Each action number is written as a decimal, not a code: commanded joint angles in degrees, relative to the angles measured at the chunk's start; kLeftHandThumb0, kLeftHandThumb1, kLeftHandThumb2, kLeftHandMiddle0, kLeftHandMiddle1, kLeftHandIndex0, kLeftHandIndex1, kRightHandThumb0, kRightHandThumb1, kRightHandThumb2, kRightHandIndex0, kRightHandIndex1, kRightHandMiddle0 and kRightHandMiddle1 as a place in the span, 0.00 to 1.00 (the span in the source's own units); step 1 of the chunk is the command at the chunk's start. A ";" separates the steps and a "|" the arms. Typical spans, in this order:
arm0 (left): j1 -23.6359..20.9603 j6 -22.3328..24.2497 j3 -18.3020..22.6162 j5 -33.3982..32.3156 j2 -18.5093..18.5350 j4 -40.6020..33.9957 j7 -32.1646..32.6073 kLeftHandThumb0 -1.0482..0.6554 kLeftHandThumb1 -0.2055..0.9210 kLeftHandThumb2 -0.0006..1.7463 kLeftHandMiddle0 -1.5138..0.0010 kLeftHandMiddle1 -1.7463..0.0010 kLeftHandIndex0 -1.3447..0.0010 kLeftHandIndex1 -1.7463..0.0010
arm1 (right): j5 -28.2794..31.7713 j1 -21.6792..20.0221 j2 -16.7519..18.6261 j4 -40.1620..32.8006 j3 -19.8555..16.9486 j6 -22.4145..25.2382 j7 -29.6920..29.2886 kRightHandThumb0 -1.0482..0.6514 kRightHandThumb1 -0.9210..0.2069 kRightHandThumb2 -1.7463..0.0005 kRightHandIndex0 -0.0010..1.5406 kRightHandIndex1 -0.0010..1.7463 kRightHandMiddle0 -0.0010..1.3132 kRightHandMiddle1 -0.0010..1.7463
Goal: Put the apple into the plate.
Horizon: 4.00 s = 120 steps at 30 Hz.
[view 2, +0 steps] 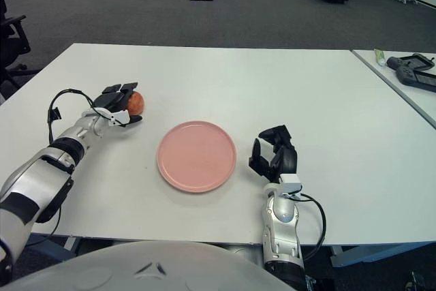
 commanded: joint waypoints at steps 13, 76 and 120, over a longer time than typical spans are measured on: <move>-1.54 2.60 -3.78 2.59 -3.10 4.43 5.13 0.26 0.50 0.63 0.95 0.13 0.99 0.03 | -1.31 0.05 0.30 -0.69 -0.72 0.83 -2.97 0.38 0.32 0.42 0.40 0.82 0.32 1.00; -3.62 8.33 -0.23 -1.82 -4.67 5.30 2.10 0.62 0.06 0.97 0.30 0.22 0.42 0.00 | -1.73 -0.04 0.20 -0.04 -0.90 0.64 -3.99 0.38 0.32 0.42 0.40 0.82 0.32 1.00; -2.40 2.95 4.61 -2.23 1.11 -19.13 12.09 0.61 0.31 0.87 0.52 0.01 0.62 0.00 | -1.65 -1.84 0.05 1.74 -0.89 -0.15 -3.73 0.38 0.32 0.42 0.40 0.80 0.32 1.00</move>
